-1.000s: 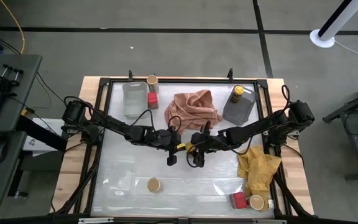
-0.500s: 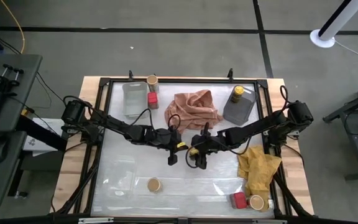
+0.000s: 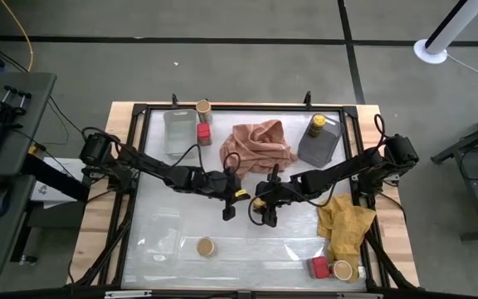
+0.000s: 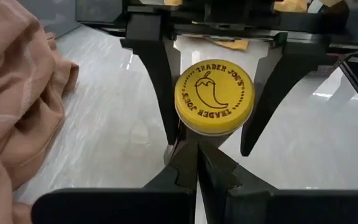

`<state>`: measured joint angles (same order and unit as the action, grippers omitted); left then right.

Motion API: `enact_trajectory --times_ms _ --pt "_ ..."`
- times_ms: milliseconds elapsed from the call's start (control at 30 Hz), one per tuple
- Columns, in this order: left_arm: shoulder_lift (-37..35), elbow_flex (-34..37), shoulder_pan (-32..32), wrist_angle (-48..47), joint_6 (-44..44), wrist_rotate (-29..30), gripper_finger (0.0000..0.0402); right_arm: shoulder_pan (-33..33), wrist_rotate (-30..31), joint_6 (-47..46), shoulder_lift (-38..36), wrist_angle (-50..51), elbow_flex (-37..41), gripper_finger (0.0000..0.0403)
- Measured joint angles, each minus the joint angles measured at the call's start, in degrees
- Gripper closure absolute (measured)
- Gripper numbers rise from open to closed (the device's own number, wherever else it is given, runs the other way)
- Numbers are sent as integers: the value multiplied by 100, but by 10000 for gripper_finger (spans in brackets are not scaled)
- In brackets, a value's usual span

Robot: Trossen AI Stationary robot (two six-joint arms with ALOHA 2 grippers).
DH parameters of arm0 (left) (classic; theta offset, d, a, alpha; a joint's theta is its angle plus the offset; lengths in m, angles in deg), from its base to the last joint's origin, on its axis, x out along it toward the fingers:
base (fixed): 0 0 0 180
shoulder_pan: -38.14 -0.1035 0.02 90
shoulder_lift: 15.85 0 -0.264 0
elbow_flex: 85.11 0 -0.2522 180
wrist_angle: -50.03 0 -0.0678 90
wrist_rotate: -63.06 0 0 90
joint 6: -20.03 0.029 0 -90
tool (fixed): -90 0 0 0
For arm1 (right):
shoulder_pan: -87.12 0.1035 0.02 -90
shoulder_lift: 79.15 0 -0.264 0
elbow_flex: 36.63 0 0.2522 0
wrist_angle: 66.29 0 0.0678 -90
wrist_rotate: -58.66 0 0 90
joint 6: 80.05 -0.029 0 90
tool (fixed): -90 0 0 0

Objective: Sort spices by type
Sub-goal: Put the yellow seasoning bottle into the black bin

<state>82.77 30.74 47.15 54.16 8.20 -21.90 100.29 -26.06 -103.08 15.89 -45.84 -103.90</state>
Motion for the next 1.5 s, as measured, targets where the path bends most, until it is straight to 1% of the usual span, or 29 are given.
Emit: enact_trajectory --times_ms 100,300,700,900,1000,1333,1500 --pt "-110 0 -37 -193 9 2 402 0 -4 -43 0 12 -1 158" --pt "-333 -1 -117 -558 193 62 402 0 -20 -541 -2 35 -4 158" --pt "-385 0 -110 -660 148 133 401 0 -19 -481 -9 41 -7 158" --pt "-385 0 -110 -657 144 134 402 0 -118 -188 -11 39 -9 153" --pt "-385 0 -110 -658 145 136 402 0 -125 -126 -11 40 -9 136" --pt "-385 0 -110 -661 145 138 401 0 -105 133 -11 39 -9 53" --pt "-385 0 -138 -896 151 180 401 -2 -437 143 -11 43 -9 33"
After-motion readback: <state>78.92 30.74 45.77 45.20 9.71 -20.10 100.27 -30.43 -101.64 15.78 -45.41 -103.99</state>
